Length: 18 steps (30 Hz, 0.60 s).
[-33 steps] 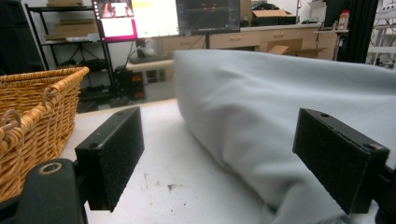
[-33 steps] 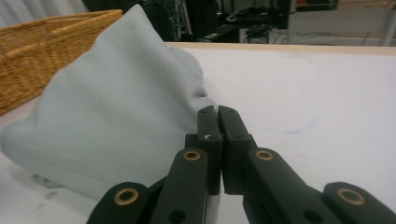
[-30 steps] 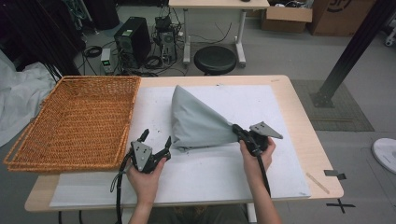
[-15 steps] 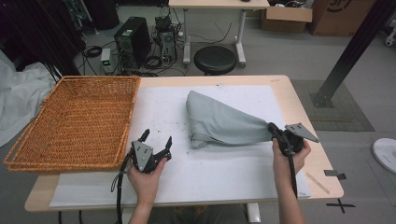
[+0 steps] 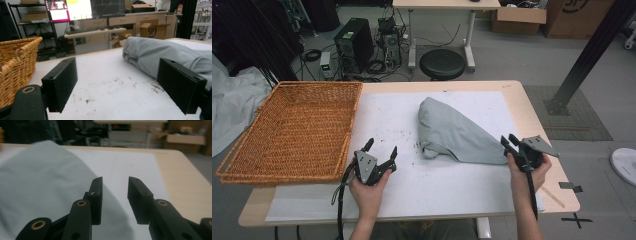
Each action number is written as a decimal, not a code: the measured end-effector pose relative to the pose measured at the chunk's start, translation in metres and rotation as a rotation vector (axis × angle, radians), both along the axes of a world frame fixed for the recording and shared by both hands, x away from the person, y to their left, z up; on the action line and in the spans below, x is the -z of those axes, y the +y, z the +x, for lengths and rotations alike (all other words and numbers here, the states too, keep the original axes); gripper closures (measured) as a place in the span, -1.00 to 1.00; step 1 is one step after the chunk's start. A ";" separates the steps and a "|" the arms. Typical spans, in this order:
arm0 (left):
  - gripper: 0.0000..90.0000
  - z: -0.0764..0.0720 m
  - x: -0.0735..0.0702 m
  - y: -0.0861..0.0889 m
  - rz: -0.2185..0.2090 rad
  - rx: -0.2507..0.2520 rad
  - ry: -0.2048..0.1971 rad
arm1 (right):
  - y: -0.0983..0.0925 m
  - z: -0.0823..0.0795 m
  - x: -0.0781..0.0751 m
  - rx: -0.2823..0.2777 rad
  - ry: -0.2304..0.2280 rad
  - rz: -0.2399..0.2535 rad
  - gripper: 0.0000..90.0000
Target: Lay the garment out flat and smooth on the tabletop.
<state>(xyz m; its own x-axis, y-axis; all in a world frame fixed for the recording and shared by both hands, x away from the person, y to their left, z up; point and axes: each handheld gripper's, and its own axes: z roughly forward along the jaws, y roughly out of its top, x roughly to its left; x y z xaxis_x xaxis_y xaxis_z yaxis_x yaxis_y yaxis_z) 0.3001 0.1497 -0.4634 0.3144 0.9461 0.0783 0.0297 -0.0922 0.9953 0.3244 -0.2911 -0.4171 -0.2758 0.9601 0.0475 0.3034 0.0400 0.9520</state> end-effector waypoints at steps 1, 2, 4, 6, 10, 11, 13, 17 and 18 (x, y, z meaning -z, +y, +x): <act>-0.60 0.000 0.000 0.000 0.000 0.001 0.000 | 0.022 -0.001 -0.005 -0.096 -0.029 0.004 0.42; -0.60 0.000 0.000 0.000 0.002 0.001 0.000 | 0.036 -0.001 -0.007 -0.143 -0.043 0.002 0.43; -0.60 0.000 0.000 0.000 0.001 0.004 0.002 | 0.066 0.000 -0.010 -0.248 -0.053 -0.011 0.42; -0.60 0.000 0.000 0.000 -0.001 0.006 0.003 | 0.097 0.003 -0.010 -0.345 -0.043 -0.034 0.43; -0.60 0.000 0.000 -0.001 0.001 0.010 0.003 | 0.142 0.012 -0.002 -0.450 -0.011 -0.087 0.44; -0.60 0.000 0.000 -0.001 0.001 0.010 0.003 | 0.142 0.012 -0.002 -0.450 -0.011 -0.087 0.44; -0.60 0.000 0.000 -0.001 0.000 0.013 0.003 | 0.160 0.018 0.007 -0.476 0.019 -0.108 0.43; -0.60 0.000 0.000 -0.001 -0.001 0.017 0.002 | 0.170 0.023 0.013 -0.473 0.033 -0.133 0.36; -0.60 0.000 0.000 -0.001 -0.002 0.021 0.003 | 0.174 0.026 0.016 -0.472 0.046 -0.152 0.42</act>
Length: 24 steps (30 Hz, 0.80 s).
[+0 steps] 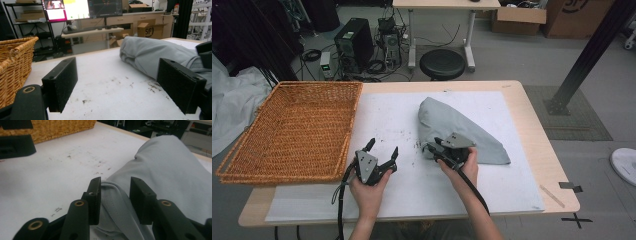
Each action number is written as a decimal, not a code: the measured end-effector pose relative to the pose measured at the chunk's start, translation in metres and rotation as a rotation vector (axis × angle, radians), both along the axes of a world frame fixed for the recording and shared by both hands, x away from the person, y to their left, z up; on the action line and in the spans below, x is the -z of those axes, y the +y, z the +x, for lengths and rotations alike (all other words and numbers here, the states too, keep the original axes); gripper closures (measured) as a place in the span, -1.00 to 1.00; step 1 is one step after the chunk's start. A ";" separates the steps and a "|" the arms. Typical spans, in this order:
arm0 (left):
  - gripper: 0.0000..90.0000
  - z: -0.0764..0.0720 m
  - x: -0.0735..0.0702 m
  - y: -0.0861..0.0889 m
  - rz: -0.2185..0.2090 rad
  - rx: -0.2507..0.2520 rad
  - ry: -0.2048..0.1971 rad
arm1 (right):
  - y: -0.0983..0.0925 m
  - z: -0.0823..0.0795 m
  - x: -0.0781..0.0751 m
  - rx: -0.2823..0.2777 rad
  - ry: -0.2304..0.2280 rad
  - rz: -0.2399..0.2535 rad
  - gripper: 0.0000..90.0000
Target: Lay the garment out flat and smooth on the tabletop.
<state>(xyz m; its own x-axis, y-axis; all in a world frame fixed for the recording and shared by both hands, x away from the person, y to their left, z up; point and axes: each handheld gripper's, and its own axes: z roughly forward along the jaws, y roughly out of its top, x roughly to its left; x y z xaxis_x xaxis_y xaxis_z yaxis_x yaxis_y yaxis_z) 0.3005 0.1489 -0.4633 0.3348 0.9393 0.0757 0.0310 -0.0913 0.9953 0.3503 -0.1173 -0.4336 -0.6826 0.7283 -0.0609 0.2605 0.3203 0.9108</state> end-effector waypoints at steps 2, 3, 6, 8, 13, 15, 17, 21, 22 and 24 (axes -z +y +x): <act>-0.60 0.000 0.000 0.000 0.000 0.001 0.000 | 0.001 0.001 0.001 0.003 0.005 -0.009 0.47; -0.60 0.000 0.000 0.000 -0.001 0.003 -0.001 | 0.002 0.002 0.002 0.007 0.006 -0.018 0.53; -0.58 0.000 0.001 -0.001 -0.004 0.021 0.010 | 0.002 0.002 0.005 0.002 0.016 -0.017 0.90; -0.55 0.002 0.001 -0.003 0.002 0.047 0.023 | 0.000 0.000 0.004 0.001 0.011 0.004 0.93; -0.50 0.005 0.003 -0.024 0.084 0.147 0.073 | -0.010 -0.002 -0.001 -0.007 0.022 0.083 0.95; -0.49 0.006 0.002 -0.036 0.103 0.171 0.071 | -0.015 -0.005 -0.006 -0.014 0.018 0.121 0.95; -0.49 0.008 0.000 -0.043 0.096 0.180 0.068 | -0.017 -0.006 -0.010 -0.022 0.016 0.141 0.95; -0.50 0.006 -0.001 -0.046 0.084 0.174 0.059 | -0.025 -0.015 -0.027 -0.052 0.006 0.200 0.95; -0.50 0.005 0.001 -0.044 0.068 0.176 0.054 | -0.026 -0.019 -0.031 -0.070 0.007 0.216 0.95; -0.50 0.005 0.001 -0.045 0.067 0.183 0.057 | -0.025 -0.020 -0.032 -0.073 0.007 0.212 0.95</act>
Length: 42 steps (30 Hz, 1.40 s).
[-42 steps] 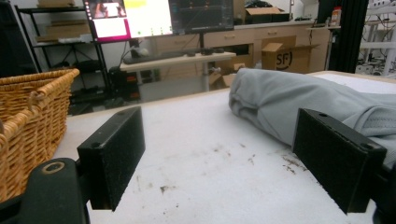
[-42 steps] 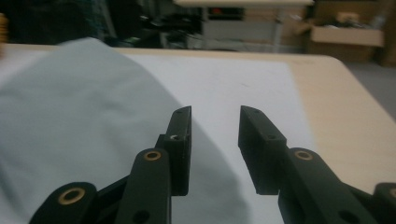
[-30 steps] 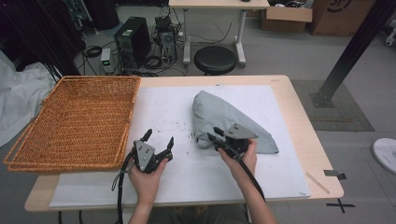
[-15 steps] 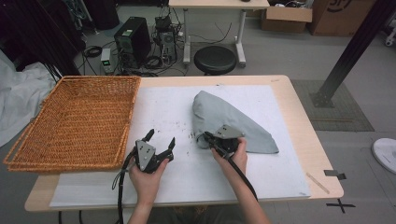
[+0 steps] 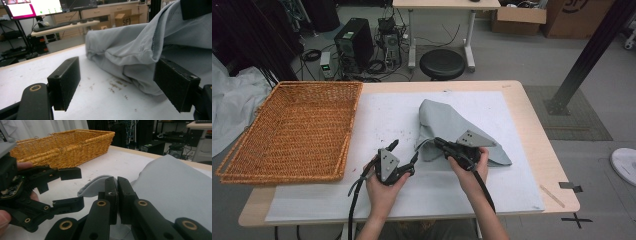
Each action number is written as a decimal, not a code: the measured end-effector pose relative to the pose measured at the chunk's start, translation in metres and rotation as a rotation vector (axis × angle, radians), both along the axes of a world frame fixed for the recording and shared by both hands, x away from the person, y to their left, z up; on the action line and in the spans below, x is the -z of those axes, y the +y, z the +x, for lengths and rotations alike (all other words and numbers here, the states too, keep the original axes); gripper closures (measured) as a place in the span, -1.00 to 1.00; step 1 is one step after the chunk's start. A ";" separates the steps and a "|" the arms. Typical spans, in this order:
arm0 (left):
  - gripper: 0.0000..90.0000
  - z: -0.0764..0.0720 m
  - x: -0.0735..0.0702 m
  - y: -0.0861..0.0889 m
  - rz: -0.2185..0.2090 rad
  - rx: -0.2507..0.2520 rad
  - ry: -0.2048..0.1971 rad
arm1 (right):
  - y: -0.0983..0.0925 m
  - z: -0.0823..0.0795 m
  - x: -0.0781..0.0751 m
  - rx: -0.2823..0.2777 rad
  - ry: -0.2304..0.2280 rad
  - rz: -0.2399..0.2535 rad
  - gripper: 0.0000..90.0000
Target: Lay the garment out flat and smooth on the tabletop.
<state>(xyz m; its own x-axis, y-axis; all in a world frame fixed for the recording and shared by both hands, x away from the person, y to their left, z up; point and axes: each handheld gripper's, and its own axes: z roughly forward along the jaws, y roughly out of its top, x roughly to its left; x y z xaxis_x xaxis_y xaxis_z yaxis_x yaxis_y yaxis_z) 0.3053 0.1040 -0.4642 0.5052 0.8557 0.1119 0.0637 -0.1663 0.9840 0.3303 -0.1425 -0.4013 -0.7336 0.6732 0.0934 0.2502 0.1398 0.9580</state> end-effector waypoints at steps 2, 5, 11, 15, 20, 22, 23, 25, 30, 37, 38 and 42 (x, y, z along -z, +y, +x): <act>-0.47 0.001 0.001 -0.004 0.014 0.014 -0.005 | 0.003 0.000 0.000 0.000 0.003 -0.013 0.95; -0.33 0.003 0.001 -0.010 0.035 0.031 -0.031 | 0.005 -0.001 0.000 -0.005 0.006 -0.008 0.95; 0.02 0.008 0.000 -0.020 0.063 0.075 -0.057 | 0.004 -0.001 0.000 -0.007 0.012 -0.003 0.95; 0.60 0.011 -0.003 -0.022 0.047 0.097 -0.060 | 0.004 -0.001 0.002 -0.008 0.019 -0.010 0.95; 0.89 0.012 -0.009 -0.019 0.003 0.091 -0.014 | 0.004 -0.001 0.005 -0.009 0.020 -0.018 0.89; 0.90 0.012 -0.012 -0.018 -0.005 0.093 -0.010 | 0.003 -0.001 0.006 -0.025 0.028 -0.018 0.78; 0.91 0.011 -0.017 -0.014 -0.017 0.095 -0.013 | 0.003 -0.001 0.006 -0.036 0.029 -0.019 0.64; 0.91 0.011 -0.021 -0.012 -0.016 0.095 -0.015 | 0.003 -0.001 0.007 -0.042 0.030 -0.022 0.43; 0.91 0.008 -0.034 -0.004 -0.030 0.093 -0.029 | -0.020 -0.010 0.007 -0.017 -0.016 -0.002 0.08; 0.91 0.005 -0.045 -0.003 -0.036 0.099 -0.024 | -0.102 -0.030 0.025 0.096 -0.026 -0.098 -0.02; 0.91 0.005 -0.047 -0.006 -0.045 0.097 -0.024 | -0.112 -0.040 0.031 0.107 -0.034 -0.140 -0.02; 0.90 0.006 -0.051 -0.011 -0.072 0.100 -0.024 | -0.105 -0.052 0.044 0.133 -0.072 -0.260 -0.01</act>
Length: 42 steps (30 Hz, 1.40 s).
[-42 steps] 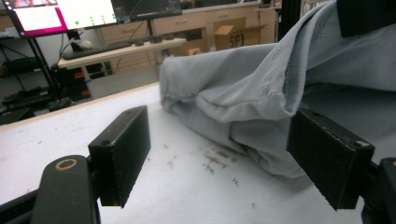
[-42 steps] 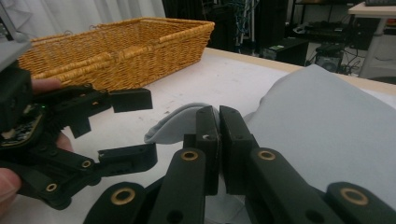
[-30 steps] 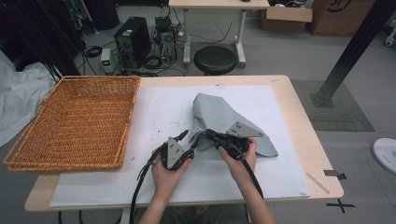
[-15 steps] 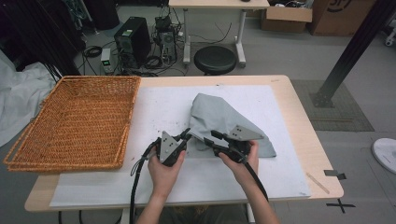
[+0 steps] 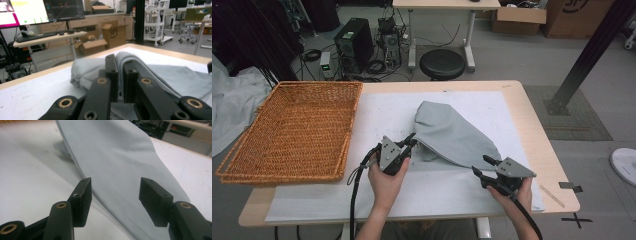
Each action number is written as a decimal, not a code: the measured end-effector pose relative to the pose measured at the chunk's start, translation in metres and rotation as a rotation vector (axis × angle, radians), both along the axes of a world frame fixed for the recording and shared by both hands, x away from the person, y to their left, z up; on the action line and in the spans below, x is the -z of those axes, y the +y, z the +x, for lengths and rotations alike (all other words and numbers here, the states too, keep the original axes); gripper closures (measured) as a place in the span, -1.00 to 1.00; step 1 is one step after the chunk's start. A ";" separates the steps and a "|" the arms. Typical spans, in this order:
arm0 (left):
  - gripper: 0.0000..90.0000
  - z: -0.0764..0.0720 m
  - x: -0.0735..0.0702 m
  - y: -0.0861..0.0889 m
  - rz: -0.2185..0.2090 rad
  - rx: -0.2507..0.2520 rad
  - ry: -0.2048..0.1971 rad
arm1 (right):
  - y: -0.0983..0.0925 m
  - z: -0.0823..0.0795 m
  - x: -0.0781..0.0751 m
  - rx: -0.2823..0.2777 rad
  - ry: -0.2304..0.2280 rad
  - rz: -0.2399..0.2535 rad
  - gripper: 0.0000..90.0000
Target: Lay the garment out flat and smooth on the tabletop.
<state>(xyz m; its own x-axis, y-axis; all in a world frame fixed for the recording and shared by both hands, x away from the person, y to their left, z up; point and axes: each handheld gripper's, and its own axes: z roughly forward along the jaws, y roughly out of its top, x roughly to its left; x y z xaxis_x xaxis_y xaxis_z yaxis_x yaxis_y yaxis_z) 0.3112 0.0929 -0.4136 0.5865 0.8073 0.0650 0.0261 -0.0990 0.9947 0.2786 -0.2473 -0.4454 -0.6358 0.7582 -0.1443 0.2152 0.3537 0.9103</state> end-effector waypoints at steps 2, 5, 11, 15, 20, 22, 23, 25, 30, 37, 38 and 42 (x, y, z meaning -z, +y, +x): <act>0.90 0.000 -0.003 -0.001 -0.018 0.001 0.006 | 0.006 0.001 0.005 0.012 -0.011 -0.022 -0.03; 0.90 0.000 -0.007 -0.003 -0.026 0.003 0.001 | 0.013 0.003 0.009 0.001 -0.002 -0.026 -0.03; 0.90 -0.001 -0.020 -0.007 -0.056 0.011 -0.016 | 0.040 0.010 0.010 0.007 -0.030 -0.046 -0.01; 0.90 -0.001 -0.029 -0.003 -0.101 0.014 -0.015 | 0.037 0.015 0.014 0.050 -0.024 -0.062 -0.04; 0.91 0.000 -0.040 -0.005 -0.128 0.020 -0.030 | 0.036 0.011 0.018 0.058 -0.025 -0.104 -0.03; 0.91 -0.001 -0.043 -0.006 -0.133 0.027 -0.036 | 0.033 0.012 0.019 0.082 -0.012 -0.098 0.11; 0.91 -0.001 -0.045 -0.006 -0.134 0.031 -0.038 | 0.033 0.012 0.019 0.082 -0.012 -0.098 0.11; 0.91 -0.003 -0.048 -0.005 -0.142 0.039 -0.041 | 0.026 0.014 0.019 0.108 -0.001 -0.091 0.25; 0.91 -0.007 -0.055 0.004 -0.150 0.040 -0.060 | -0.002 0.015 0.015 0.141 0.051 -0.078 0.80; 0.90 -0.013 -0.055 0.011 -0.128 0.040 -0.064 | -0.019 0.009 -0.001 0.160 0.013 -0.003 0.96; 0.90 -0.016 -0.054 0.014 -0.113 0.035 -0.067 | -0.023 0.008 -0.006 0.164 0.005 0.017 0.96; 0.90 -0.021 -0.052 0.019 -0.097 0.026 -0.065 | -0.030 0.004 -0.018 0.168 -0.021 0.094 0.96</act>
<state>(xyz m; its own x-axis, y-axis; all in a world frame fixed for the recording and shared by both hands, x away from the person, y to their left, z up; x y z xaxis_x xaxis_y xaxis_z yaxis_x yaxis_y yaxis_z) 0.2906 0.1118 -0.3620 0.6045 0.7962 0.0259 -0.0400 -0.0021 0.9992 0.2825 -0.2771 -0.4277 -0.4967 0.8643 -0.0793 0.2449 0.2272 0.9425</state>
